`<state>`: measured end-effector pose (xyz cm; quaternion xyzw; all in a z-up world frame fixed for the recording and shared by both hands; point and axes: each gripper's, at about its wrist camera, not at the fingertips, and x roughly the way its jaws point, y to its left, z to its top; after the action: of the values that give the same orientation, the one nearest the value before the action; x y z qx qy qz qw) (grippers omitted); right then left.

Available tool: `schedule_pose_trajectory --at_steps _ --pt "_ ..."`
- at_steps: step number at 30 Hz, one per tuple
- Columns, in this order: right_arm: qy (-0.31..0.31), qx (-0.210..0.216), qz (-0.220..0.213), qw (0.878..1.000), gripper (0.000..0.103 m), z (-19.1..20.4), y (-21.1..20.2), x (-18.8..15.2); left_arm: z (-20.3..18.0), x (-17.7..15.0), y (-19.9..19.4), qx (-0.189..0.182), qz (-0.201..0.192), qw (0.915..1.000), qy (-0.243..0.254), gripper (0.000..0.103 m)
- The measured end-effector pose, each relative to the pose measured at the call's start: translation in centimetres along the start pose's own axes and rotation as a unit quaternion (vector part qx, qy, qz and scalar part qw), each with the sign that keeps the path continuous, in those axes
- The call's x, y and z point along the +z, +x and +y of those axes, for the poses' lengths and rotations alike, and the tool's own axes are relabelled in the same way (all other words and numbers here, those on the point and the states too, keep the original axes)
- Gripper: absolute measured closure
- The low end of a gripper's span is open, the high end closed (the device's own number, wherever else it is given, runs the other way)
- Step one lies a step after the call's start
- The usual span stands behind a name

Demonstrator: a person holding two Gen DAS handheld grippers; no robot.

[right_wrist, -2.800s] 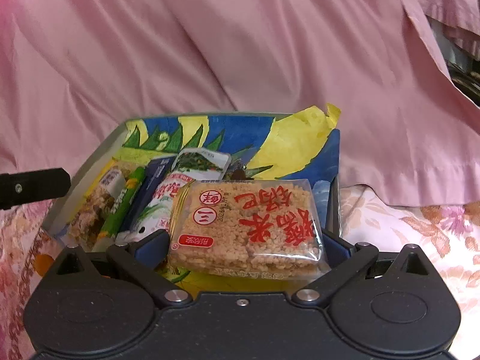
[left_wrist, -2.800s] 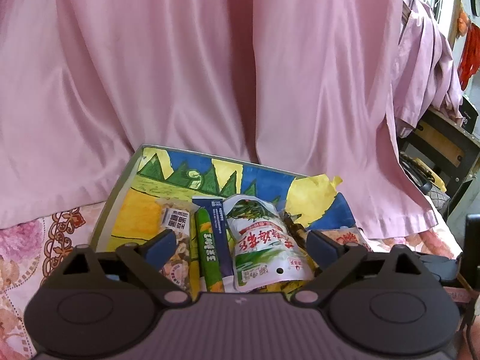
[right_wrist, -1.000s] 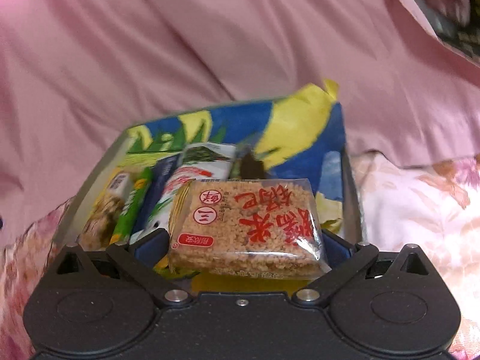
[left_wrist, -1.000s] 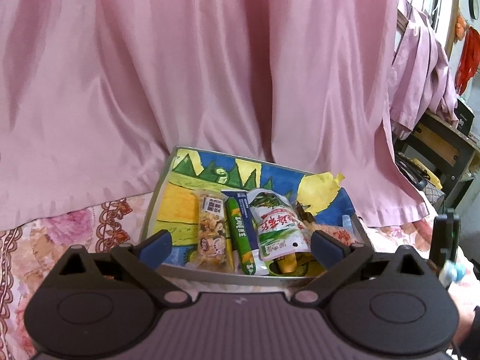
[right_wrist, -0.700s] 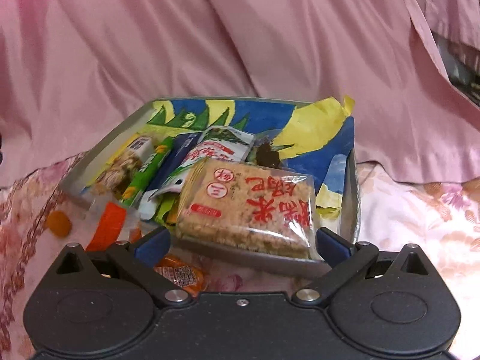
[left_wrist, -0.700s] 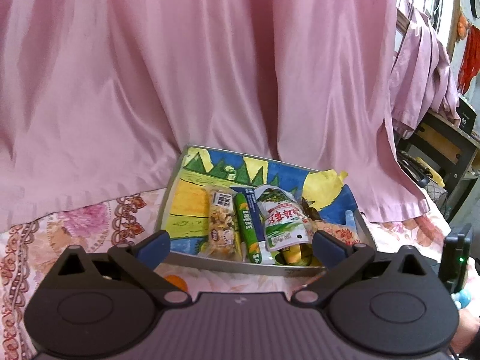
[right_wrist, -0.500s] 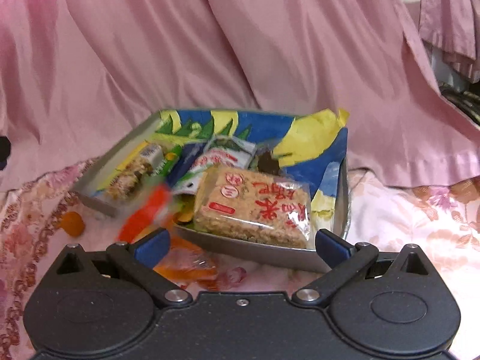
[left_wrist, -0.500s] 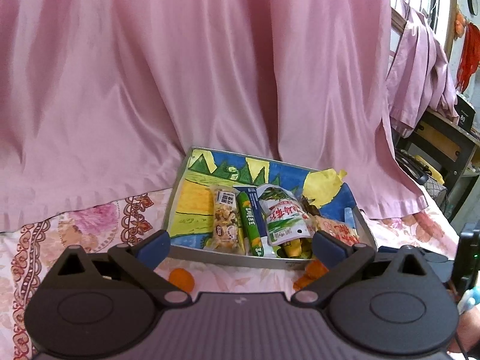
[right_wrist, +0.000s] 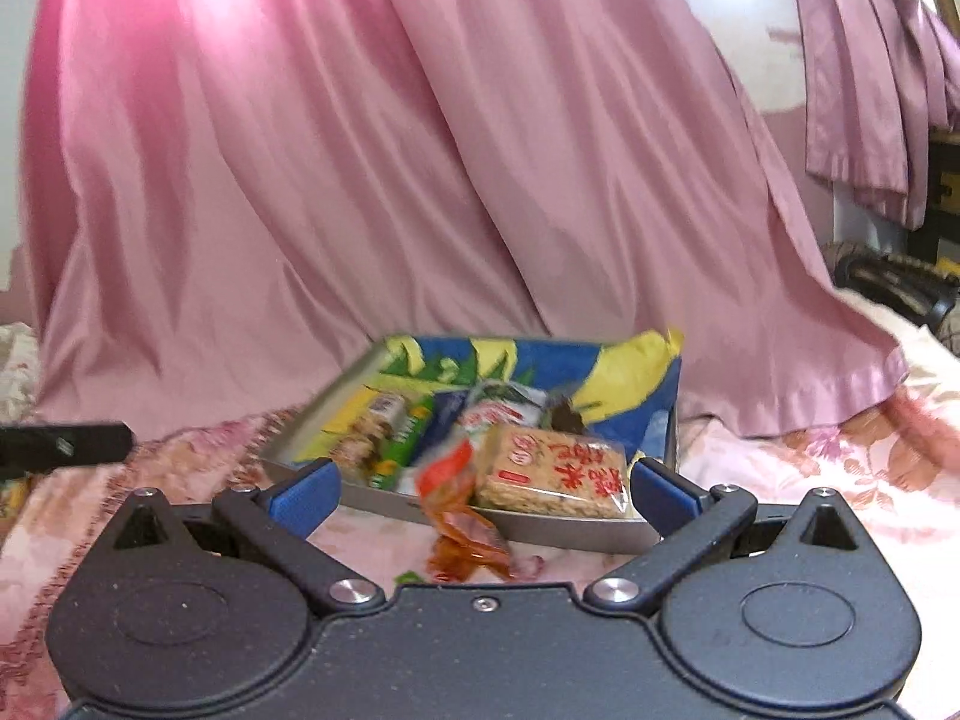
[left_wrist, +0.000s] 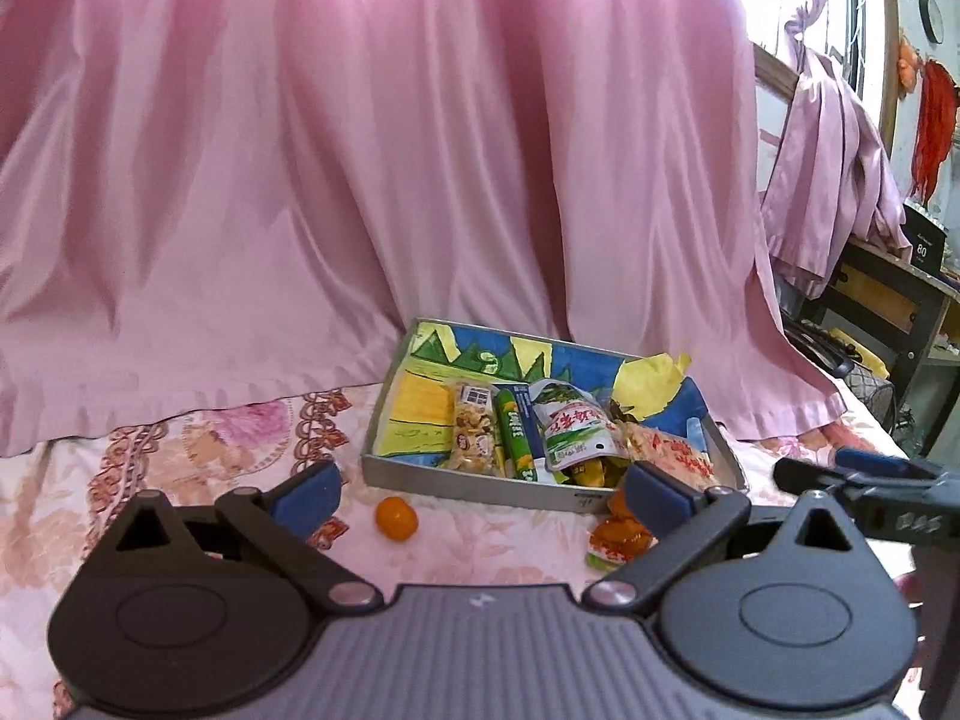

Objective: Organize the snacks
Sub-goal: 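Raise both tools away from the tray back over the orange and snack bag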

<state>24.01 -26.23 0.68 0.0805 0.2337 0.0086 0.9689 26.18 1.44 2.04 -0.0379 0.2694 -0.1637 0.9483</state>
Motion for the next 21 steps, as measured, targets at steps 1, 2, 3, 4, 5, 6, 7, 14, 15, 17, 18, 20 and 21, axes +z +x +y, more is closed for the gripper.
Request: schedule_pose_trajectory --at_steps 1,2,3,4,5,6,7,14,15,17,18,20,21 --pt "-0.001 0.003 -0.006 1.000 0.001 0.2 -0.9 0.1 -0.1 -0.3 -0.6 0.002 -0.005 1.0000 0.002 0.000" --pt "-0.001 0.006 -0.012 1.000 0.001 0.4 -1.9 0.1 -0.2 -0.6 -1.2 0.004 -0.010 0.9999 0.002 0.000" --pt "-0.002 0.008 -0.018 1.000 0.001 0.7 -2.9 0.1 -0.3 -0.9 -1.8 0.006 -0.015 0.9999 0.003 0.000" --pt "-0.002 0.009 -0.023 1.000 0.001 0.8 -3.9 0.1 -0.4 -1.4 -2.5 0.007 -0.018 0.9998 0.005 0.000" --pt "-0.002 0.011 -0.028 1.000 0.001 1.0 -4.8 0.0 -0.6 -1.7 -3.0 0.010 -0.020 0.9997 0.007 0.000" --pt "-0.002 0.011 -0.032 0.999 0.001 1.2 -5.6 -0.1 -0.7 -2.0 -3.6 0.012 -0.023 0.9996 0.010 0.000" --pt "-0.002 0.012 -0.038 0.999 0.001 1.4 -6.5 -0.2 -0.9 -2.4 -4.2 0.011 -0.026 0.9995 0.011 0.000" --pt "-0.002 0.006 -0.068 0.998 0.001 2.5 -11.6 -1.9 -1.2 -5.0 -7.7 0.018 -0.034 0.9992 0.013 0.000" --pt "-0.003 0.005 -0.069 0.998 0.001 2.6 -12.2 -2.3 -1.1 -5.4 -8.2 0.020 -0.033 0.9992 0.013 0.000" --pt "-0.008 -0.003 -0.070 0.998 0.001 2.9 -13.2 -3.2 -0.9 -5.9 -8.9 0.025 -0.034 0.9991 0.009 0.000" --pt "-0.010 -0.005 -0.072 0.997 0.001 3.0 -13.6 -3.7 -0.7 -6.2 -9.3 0.027 -0.034 0.9990 0.008 0.000" --pt "-0.012 -0.008 -0.073 0.997 0.001 3.2 -14.4 -4.5 -0.6 -6.8 -9.9 0.032 -0.036 0.9988 0.008 0.000" --pt "-0.013 -0.009 -0.075 0.997 0.001 3.3 -14.8 -4.9 -0.6 -7.1 -10.1 0.033 -0.034 0.9988 0.011 0.000"
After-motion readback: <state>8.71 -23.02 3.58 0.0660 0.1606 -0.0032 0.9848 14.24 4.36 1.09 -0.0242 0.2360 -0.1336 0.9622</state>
